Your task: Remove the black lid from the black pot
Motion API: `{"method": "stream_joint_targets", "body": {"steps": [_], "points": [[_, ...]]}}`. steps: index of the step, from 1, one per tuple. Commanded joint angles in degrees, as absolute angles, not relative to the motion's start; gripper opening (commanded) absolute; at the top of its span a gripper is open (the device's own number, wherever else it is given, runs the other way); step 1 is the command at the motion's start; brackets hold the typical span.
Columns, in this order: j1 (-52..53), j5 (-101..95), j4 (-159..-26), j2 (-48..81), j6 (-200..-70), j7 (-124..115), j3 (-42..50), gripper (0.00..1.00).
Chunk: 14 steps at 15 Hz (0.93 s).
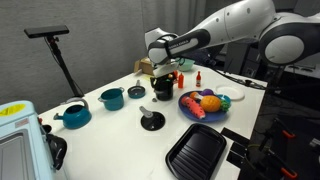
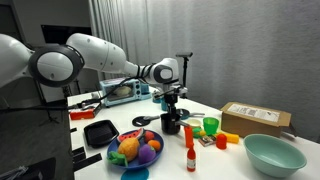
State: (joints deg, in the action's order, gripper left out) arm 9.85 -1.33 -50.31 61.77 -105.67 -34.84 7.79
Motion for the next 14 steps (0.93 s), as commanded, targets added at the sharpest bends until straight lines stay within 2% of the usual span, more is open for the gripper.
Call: {"method": "stream_joint_targets", "body": {"steps": [1,4,5,6,10,11,12,13,14], "points": [[9.3,-2.4,-48.2,62.6,-103.2,-34.0,7.3,1.00],[9.1,-2.4,-47.3,62.8,-102.7,-34.4,7.4,1.00],[9.6,-2.0,-47.8,62.8,-103.3,-34.1,8.2,0.88],[9.6,-2.1,-47.9,62.8,-103.5,-34.1,8.2,0.72],[9.7,-2.6,-48.1,62.8,-104.3,-34.1,8.9,0.42],[9.7,-2.7,-48.2,62.8,-104.6,-34.1,8.9,0.39],[9.7,-2.7,-48.5,62.9,-105.1,-34.0,8.8,0.77],[9.8,-2.8,-48.7,63.0,-105.2,-33.9,8.8,0.70],[10.0,-3.1,-48.9,63.2,-105.1,-33.9,9.0,0.70]]}}
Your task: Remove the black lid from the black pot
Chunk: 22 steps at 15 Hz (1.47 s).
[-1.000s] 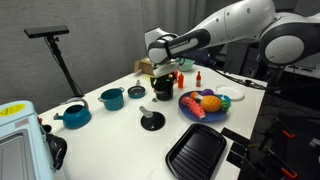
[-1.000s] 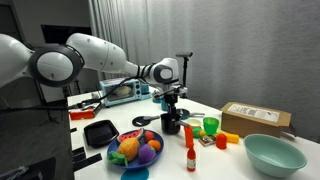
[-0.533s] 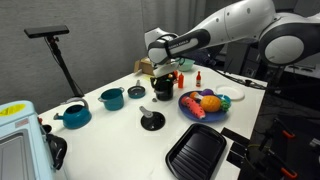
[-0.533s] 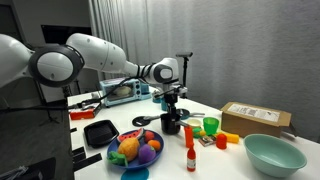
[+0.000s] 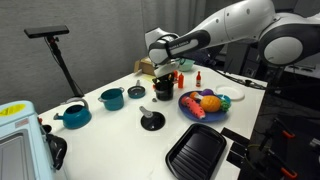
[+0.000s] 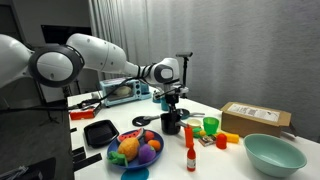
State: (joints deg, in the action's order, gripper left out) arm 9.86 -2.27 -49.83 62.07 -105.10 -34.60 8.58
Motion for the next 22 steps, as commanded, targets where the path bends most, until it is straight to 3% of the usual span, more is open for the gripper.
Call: {"method": "stream_joint_targets", "body": {"steps": [1,4,5,7,13,22], "points": [[10.2,-3.4,-49.1,63.3,-105.1,-33.9,9.1,0.77],[10.6,-3.9,-49.5,63.8,-105.6,-33.5,9.1,0.96],[10.7,-3.9,-49.4,63.8,-105.8,-33.6,9.1,0.52],[10.7,-4.2,-49.3,63.7,-106.1,-33.9,9.1,0.46],[10.3,-4.4,-49.8,64.1,-106.8,-33.7,9.1,0.01],[7.5,-1.0,-46.1,57.8,-104.9,-32.0,7.0,0.00]]}}
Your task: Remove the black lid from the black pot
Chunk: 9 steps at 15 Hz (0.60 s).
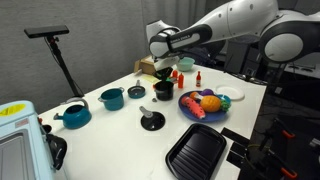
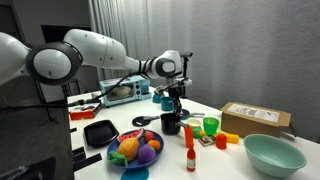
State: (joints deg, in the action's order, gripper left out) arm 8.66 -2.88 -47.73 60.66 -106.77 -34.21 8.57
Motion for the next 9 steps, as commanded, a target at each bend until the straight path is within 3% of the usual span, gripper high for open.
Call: {"method": "stream_joint_targets", "body": {"steps": [1,4,5,7,9], "points": [[7.4,-0.7,-45.8,56.8,-104.7,-31.5,6.8,0.00],[7.5,0.0,-45.2,54.9,-104.0,-30.0,6.2,0.00],[7.6,0.0,-45.4,54.7,-102.6,-29.5,6.0,0.26],[8.0,-0.7,-46.0,54.6,-100.7,-29.7,6.2,0.34],[8.1,-0.7,-46.3,55.3,-99.5,-30.0,6.2,0.50]]}}
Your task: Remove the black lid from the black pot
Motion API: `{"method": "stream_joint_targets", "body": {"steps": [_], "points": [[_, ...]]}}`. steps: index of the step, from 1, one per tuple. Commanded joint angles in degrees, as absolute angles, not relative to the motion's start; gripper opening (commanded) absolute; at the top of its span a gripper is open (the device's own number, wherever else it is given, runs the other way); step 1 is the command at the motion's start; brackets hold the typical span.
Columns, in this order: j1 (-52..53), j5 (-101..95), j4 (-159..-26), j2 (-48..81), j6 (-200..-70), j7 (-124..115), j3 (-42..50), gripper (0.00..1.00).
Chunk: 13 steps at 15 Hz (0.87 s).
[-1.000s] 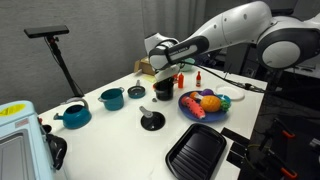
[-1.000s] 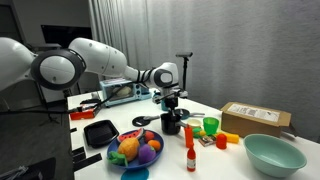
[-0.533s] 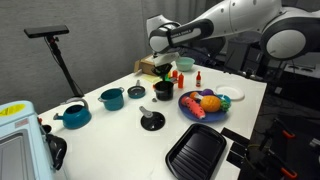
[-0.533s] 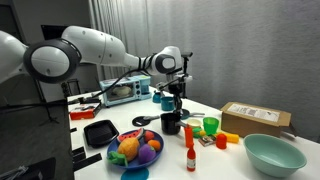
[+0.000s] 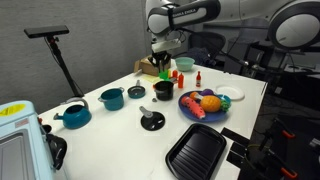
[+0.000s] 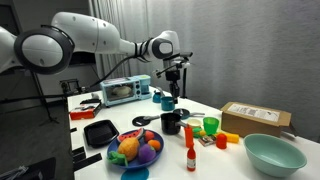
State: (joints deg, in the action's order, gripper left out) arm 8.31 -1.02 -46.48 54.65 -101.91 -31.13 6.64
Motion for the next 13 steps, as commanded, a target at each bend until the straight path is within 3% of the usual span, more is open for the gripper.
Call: {"method": "stream_joint_targets", "body": {"steps": [1,7,13], "points": [[8.2,-0.7,-46.4,55.7,-99.5,-30.2,6.2,0.58],[7.9,0.8,-46.6,55.5,-102.1,-29.9,4.4,1.00],[8.5,-0.4,-47.1,56.1,-101.9,-31.2,5.1,1.00]]}}
